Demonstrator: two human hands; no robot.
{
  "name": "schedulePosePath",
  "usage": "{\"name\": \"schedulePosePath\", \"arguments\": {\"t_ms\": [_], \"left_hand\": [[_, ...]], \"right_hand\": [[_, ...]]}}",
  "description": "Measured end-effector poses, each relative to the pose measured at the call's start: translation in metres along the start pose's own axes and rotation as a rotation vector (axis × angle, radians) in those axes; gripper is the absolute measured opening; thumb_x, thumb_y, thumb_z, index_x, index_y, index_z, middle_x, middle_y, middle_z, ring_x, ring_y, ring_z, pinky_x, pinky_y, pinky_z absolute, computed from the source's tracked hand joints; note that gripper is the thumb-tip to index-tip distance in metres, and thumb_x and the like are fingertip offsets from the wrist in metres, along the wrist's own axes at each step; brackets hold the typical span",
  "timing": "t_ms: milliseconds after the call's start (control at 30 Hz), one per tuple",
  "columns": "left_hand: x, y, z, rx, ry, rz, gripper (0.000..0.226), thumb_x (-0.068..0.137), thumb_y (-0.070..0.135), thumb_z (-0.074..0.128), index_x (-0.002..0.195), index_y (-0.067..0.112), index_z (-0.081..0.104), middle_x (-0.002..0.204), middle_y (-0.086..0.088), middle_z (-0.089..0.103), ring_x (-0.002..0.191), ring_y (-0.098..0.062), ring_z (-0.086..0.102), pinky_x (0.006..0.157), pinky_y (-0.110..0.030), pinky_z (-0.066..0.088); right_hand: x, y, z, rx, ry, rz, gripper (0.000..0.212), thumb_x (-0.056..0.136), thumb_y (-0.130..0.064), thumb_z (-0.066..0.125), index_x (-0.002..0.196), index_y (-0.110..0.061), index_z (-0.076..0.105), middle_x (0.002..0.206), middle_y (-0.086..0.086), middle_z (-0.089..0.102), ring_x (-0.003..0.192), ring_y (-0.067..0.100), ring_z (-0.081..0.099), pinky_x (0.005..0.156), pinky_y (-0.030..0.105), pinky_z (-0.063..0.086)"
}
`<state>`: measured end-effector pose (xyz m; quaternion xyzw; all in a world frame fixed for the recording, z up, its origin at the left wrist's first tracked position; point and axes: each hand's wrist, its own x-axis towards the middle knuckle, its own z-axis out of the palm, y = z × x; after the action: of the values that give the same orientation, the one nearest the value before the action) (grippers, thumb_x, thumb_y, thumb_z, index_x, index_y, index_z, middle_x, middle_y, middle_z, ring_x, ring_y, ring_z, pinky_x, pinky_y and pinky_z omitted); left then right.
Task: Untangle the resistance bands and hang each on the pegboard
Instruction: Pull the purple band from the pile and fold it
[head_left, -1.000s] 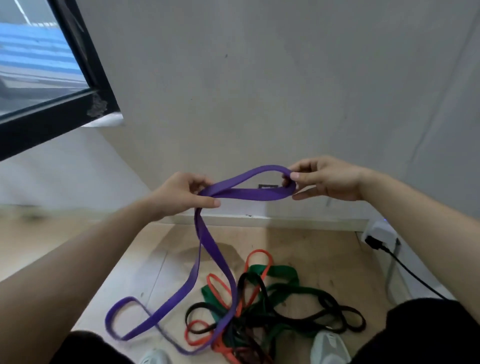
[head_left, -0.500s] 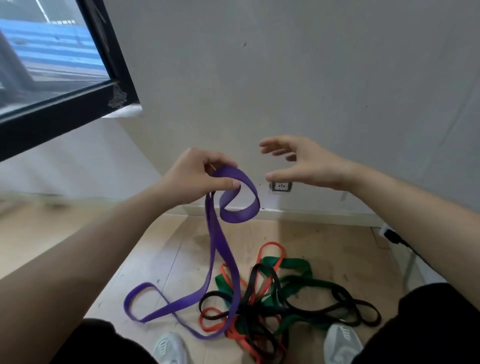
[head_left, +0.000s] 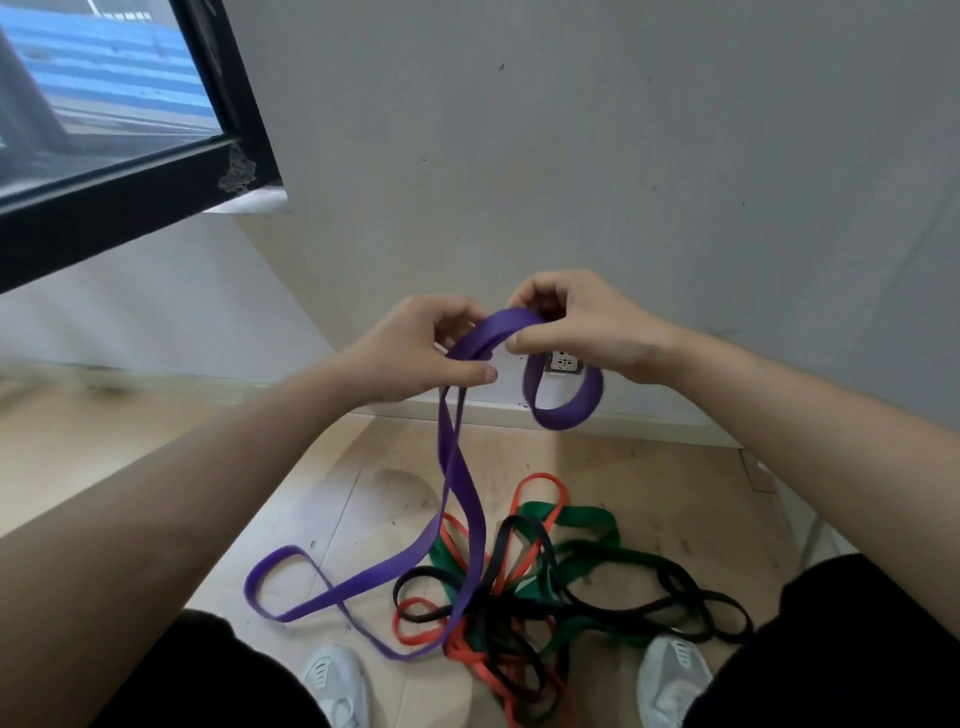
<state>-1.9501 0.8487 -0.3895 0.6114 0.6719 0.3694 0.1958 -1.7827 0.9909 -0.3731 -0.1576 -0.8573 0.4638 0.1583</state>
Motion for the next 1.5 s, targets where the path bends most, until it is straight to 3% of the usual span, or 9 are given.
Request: {"name": "schedulePosePath", "arguments": {"t_ms": [200,367,600,867,967,1067,1200,1367,1500], "left_hand": [[0.002,-0.011,0.025,-0.047,-0.102,-0.108,0.017,0.084,0.01,0.078,0.097,0.012,0.068,0.092,-0.006,0.073,0.087,-0.017,0.071,0.08,-0.025,0.057],[0.0,-0.02,0.028,-0.056,-0.179,-0.18,0.025,0.086,0.015,0.077,0.107,0.016,0.064,0.098,-0.005,0.071,0.097,-0.024,0.071,0.086,-0.036,0.062],[0.008,-0.01,0.011,-0.288,0.128,-0.216,0.021,0.089,0.001,0.072,0.107,0.006,0.061,0.098,-0.009,0.078,0.099,-0.023,0.074,0.096,-0.041,0.057],[0.006,-0.01,-0.001,-0.238,0.237,-0.223,0.025,0.082,0.002,0.079,0.098,0.013,0.062,0.087,-0.009,0.077,0.087,-0.031,0.073,0.088,-0.042,0.058],[0.004,-0.006,-0.009,-0.298,0.278,-0.213,0.024,0.083,0.004,0.079,0.1,0.013,0.065,0.087,-0.007,0.077,0.081,-0.02,0.072,0.085,-0.034,0.055],[0.004,0.002,-0.012,-0.353,0.311,-0.199,0.023,0.083,0.005,0.079,0.101,0.013,0.068,0.089,-0.01,0.077,0.079,-0.017,0.07,0.088,-0.033,0.056],[0.006,0.015,-0.007,-0.4,0.315,-0.157,0.028,0.081,0.004,0.08,0.105,0.013,0.07,0.089,-0.008,0.076,0.081,-0.017,0.07,0.088,-0.033,0.057],[0.01,0.026,0.003,-0.422,0.297,-0.095,0.031,0.08,0.0,0.081,0.103,0.016,0.069,0.087,-0.005,0.075,0.082,-0.015,0.072,0.083,-0.025,0.057],[0.01,0.023,0.003,-0.328,0.259,-0.07,0.035,0.079,-0.001,0.081,0.108,0.012,0.067,0.089,-0.009,0.076,0.081,-0.016,0.073,0.08,-0.022,0.057]], "right_hand": [[-0.005,-0.01,-0.017,0.058,0.141,-0.081,0.022,0.081,-0.008,0.08,0.1,-0.011,0.069,0.087,0.002,0.07,0.079,0.008,0.065,0.077,0.023,0.054],[-0.006,-0.013,-0.047,0.317,0.322,-0.12,0.02,0.08,-0.009,0.077,0.095,-0.015,0.065,0.086,0.003,0.07,0.078,0.016,0.068,0.082,0.031,0.057],[-0.012,0.001,-0.086,0.476,0.486,-0.091,0.009,0.087,-0.012,0.071,0.089,-0.016,0.063,0.076,-0.001,0.068,0.07,0.015,0.066,0.079,0.033,0.054],[-0.019,0.039,-0.099,0.28,0.359,0.107,0.009,0.09,-0.006,0.07,0.098,-0.009,0.066,0.086,0.008,0.072,0.083,0.023,0.069,0.093,0.045,0.051],[-0.025,0.057,-0.099,-0.005,0.142,0.221,0.018,0.086,-0.011,0.076,0.104,-0.012,0.071,0.094,0.01,0.077,0.094,0.029,0.071,0.1,0.048,0.049],[-0.025,0.061,-0.085,-0.211,-0.125,0.309,0.026,0.083,-0.014,0.079,0.107,-0.021,0.072,0.096,0.002,0.076,0.096,0.021,0.071,0.096,0.037,0.051],[-0.017,0.053,-0.05,-0.257,-0.327,0.285,0.025,0.083,-0.008,0.078,0.105,-0.017,0.07,0.099,0.001,0.073,0.095,0.015,0.07,0.09,0.031,0.054],[-0.006,0.022,-0.013,0.129,-0.258,0.141,0.032,0.085,0.001,0.074,0.115,-0.002,0.065,0.105,0.012,0.072,0.099,0.018,0.071,0.089,0.026,0.056],[0.003,0.003,-0.003,0.309,-0.037,0.014,0.02,0.084,-0.007,0.078,0.103,-0.009,0.069,0.092,0.005,0.072,0.088,0.015,0.068,0.084,0.027,0.054]]}}
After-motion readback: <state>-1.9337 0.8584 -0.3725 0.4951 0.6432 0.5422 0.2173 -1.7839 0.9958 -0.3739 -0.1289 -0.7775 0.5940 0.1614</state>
